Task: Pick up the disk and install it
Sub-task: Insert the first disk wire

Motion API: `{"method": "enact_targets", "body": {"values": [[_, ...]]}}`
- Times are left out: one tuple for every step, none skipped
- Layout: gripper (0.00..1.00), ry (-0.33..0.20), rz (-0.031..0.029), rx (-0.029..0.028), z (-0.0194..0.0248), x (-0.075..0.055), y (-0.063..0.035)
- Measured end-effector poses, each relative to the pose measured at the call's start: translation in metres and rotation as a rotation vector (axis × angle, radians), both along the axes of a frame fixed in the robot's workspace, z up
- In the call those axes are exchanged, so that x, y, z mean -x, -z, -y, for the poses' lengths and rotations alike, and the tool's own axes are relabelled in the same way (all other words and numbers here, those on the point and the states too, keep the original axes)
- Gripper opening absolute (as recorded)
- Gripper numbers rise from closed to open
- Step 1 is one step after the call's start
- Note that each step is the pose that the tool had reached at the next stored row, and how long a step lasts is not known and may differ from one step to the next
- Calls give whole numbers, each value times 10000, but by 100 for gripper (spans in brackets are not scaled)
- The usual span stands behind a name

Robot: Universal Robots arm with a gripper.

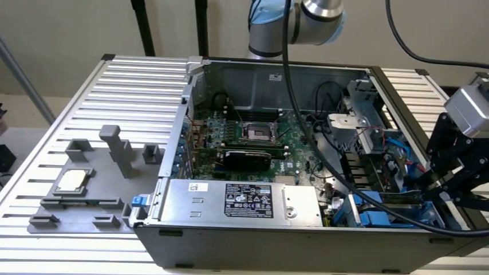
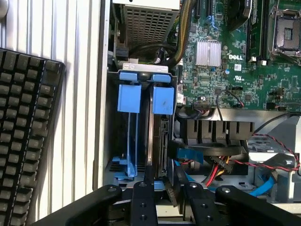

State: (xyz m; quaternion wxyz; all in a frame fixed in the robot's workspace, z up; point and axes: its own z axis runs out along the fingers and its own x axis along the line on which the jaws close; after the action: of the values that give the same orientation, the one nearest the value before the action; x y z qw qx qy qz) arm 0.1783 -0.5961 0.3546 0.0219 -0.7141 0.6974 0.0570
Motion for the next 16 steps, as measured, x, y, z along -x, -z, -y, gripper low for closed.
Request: {"method": "enact_targets", "body": {"values": [[31,-10,1,-2,0,-2,0],[31,-22,1,-4,0,-2,0],[31,-40,1,-5,0,-3,2],[31,-65,1,-6,1,-4,4],[31,-95,1,-6,1,-4,7],[31,-127,1,-6,1,-4,9],[31,-166,1,-6,1,-4,13],[31,-204,1,-6,1,-4,17],[31,-242,1,-6,1,-4,21],[31,-279,1,-8,1,-4,27],[31,-307,1,-6,1,-4,29],[31,-330,1,-6,1,-5,32],[31,-350,1,-6,1,-5,35],[31,-367,1,-7,1,-6,37],[31,-381,1,-8,0,-6,39],[29,-395,1,-8,1,-6,41]]}}
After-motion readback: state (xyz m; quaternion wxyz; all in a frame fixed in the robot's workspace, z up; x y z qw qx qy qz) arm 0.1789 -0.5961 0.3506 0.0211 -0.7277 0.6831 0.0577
